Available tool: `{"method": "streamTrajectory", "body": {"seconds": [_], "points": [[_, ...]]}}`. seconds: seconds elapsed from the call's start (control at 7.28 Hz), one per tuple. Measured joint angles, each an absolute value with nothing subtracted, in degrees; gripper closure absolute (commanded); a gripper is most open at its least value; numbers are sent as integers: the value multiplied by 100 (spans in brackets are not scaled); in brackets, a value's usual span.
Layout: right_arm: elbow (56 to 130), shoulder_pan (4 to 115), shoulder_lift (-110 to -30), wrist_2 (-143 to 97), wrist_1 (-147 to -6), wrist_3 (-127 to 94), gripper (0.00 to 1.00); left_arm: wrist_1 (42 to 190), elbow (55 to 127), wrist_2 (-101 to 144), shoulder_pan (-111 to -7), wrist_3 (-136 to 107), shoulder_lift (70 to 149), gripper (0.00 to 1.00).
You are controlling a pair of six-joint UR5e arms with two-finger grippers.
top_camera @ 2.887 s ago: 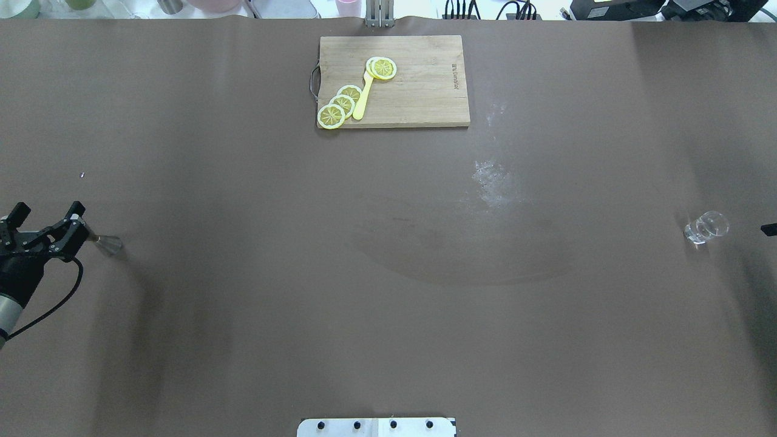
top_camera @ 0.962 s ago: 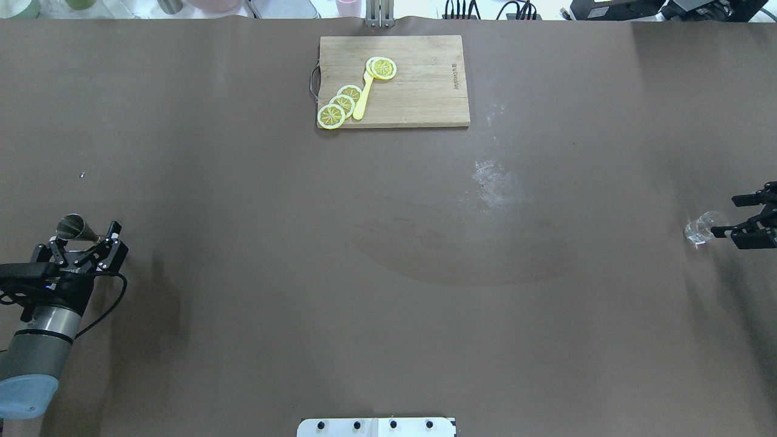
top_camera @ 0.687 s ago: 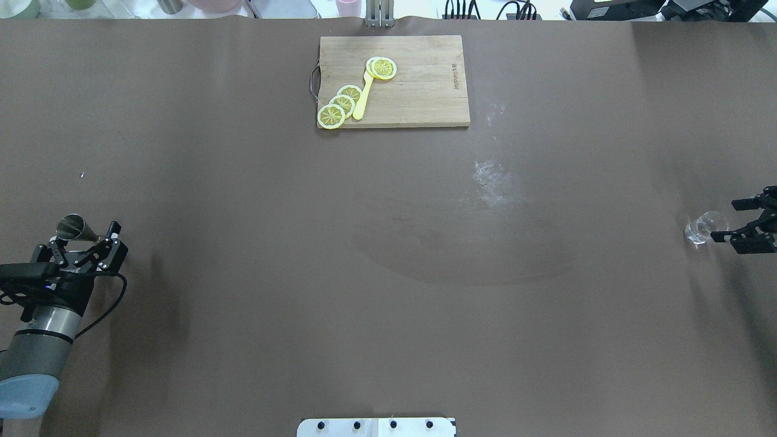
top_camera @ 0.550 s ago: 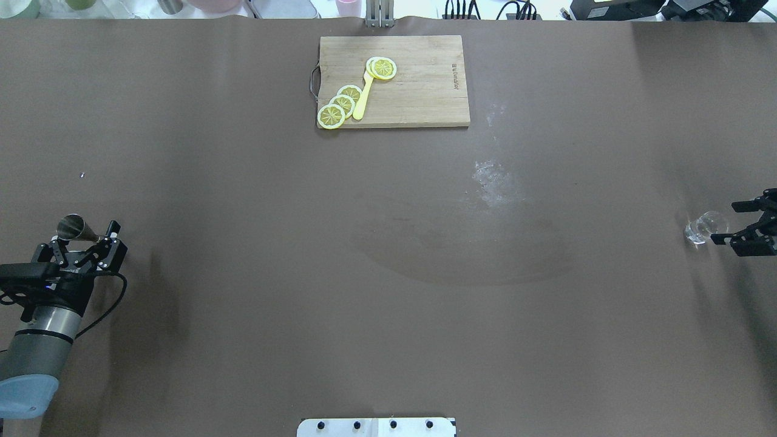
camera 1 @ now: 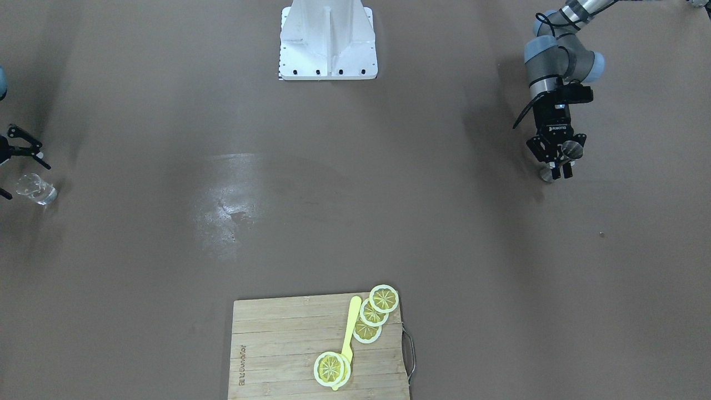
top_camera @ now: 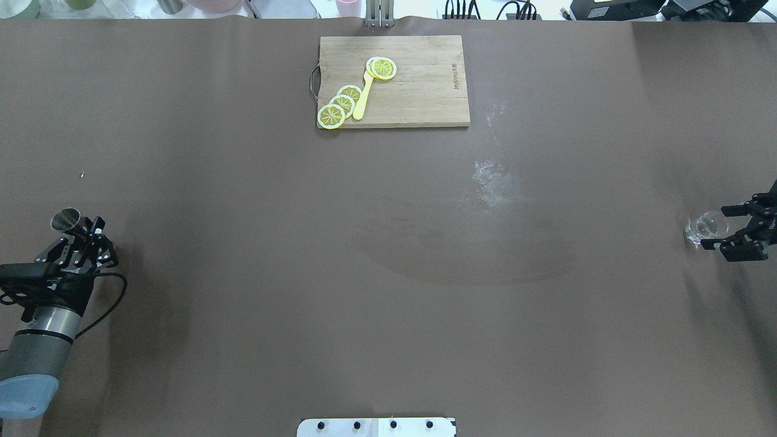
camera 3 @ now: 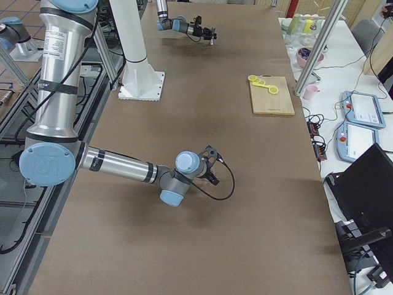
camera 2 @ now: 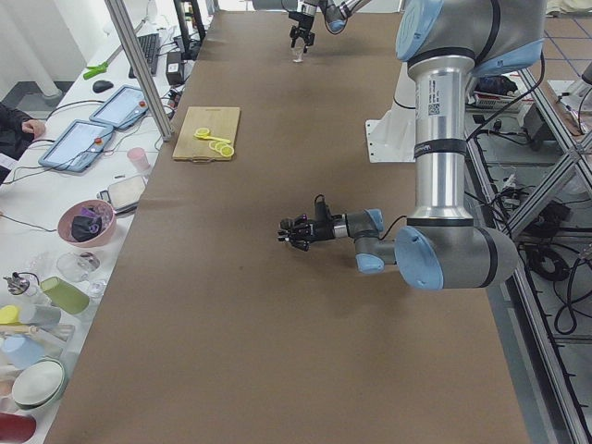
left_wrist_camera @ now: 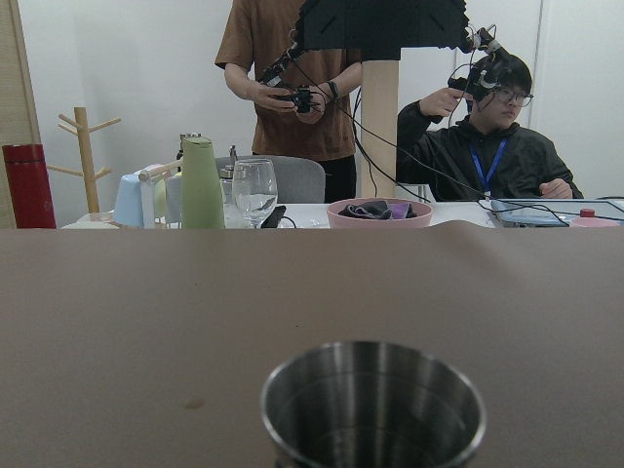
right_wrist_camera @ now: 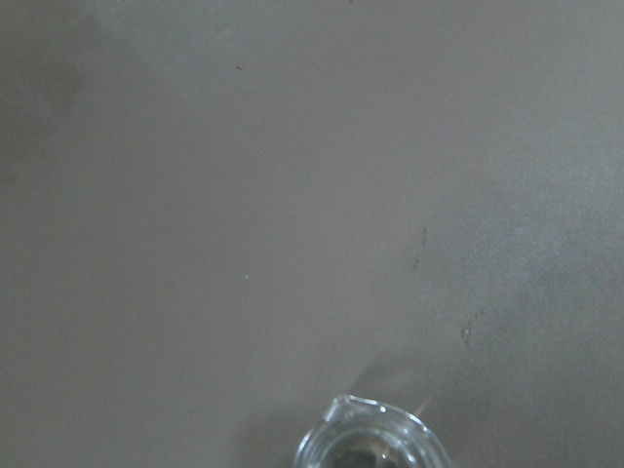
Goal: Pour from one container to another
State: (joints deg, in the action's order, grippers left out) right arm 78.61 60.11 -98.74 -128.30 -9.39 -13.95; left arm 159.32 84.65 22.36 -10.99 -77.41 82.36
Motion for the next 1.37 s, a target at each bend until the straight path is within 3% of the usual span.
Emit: {"method": "streamTrajectory", "body": {"seconds": [0.69, 1.37], "points": [[7355, 5933, -9648, -12786, -271, -1358, 2, 15917, 8600, 2233, -1099, -7676, 8211, 100], [6970, 5941, -9681, -12741, 903, -1506, 5, 15862, 9707, 2511, -1119, -7079, 8171, 100]]}}
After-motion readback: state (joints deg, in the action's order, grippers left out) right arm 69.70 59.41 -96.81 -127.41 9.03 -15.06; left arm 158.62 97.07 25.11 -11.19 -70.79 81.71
